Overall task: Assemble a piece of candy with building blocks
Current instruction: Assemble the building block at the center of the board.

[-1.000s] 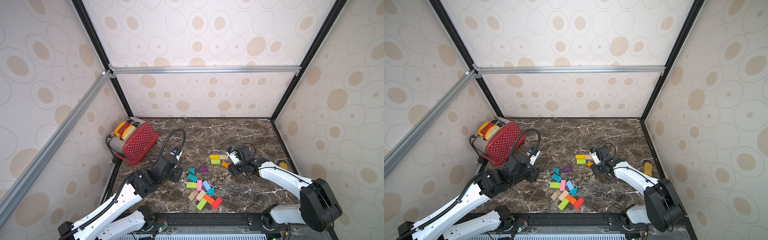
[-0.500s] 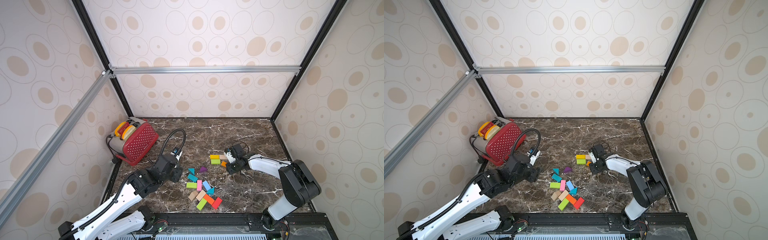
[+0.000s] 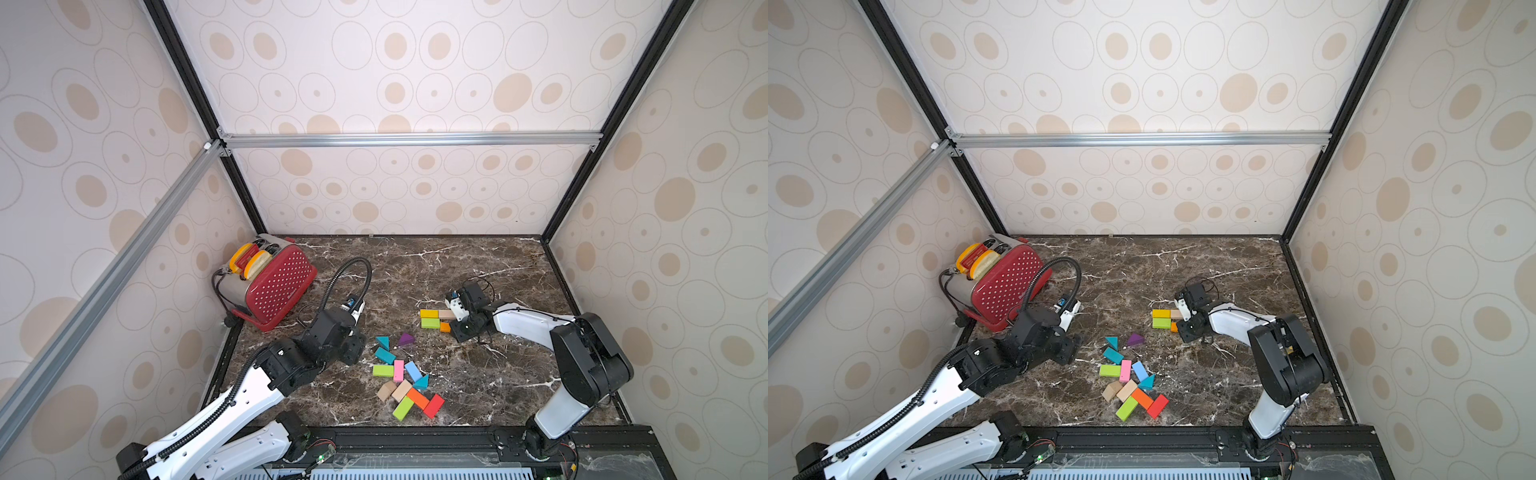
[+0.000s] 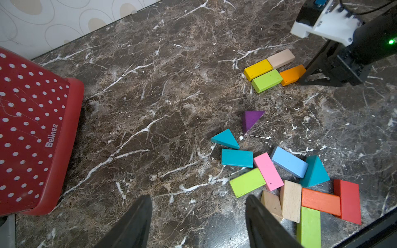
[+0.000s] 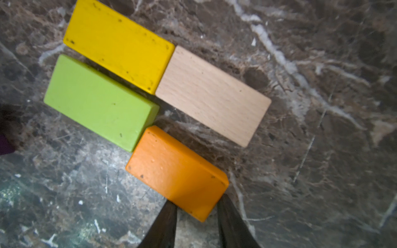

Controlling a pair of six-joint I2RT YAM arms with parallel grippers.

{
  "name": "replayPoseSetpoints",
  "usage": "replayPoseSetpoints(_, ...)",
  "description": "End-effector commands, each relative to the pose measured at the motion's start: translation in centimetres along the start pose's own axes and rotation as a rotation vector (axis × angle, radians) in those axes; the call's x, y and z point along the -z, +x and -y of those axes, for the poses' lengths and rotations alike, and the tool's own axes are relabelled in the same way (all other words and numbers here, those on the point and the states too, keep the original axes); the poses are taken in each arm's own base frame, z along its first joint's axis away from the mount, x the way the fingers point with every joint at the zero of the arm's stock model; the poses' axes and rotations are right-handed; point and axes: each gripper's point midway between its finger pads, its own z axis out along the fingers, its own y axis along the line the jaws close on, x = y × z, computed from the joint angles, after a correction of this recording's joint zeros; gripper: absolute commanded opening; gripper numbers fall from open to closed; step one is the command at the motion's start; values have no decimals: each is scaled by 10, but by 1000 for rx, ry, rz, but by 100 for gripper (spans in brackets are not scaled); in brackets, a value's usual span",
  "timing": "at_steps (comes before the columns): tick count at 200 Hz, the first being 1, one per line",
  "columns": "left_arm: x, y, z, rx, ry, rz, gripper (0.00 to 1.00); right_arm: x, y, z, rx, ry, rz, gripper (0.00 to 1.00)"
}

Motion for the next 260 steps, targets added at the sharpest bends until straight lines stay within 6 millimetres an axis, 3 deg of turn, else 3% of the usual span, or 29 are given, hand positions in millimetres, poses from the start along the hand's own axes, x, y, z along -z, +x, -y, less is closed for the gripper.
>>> replayPoseSetpoints(1,0,2,-2,-12,-2,-10,70,-7,15,0,-9,-13,-65,39)
replayPoseSetpoints(37,0,2,-1,-13,0,-9,70,-5,14,-6,-31,-47,-40,53)
replayPoseSetpoints(129,-1,3,-1,-13,-1,-15,71,-13,8,4,-28,7,-61,46)
replayPoseSetpoints(260,-1,3,-1,-14,0,-16,71,-15,4,9,13,-3,-54,47)
